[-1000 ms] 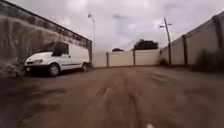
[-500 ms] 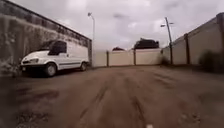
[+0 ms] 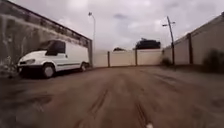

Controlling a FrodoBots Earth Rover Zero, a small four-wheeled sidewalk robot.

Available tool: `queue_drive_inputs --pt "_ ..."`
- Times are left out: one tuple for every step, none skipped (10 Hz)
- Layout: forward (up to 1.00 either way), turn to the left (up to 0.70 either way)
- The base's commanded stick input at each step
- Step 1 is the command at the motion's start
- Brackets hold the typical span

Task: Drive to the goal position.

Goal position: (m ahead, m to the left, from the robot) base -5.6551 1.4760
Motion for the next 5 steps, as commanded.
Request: queue_drive_inputs --pt "0.60 0.00" --pt "0.60 0.00" --pt "0.60 0.00" --pt "0.60 -0.02" --pt "0.60 -0.07"
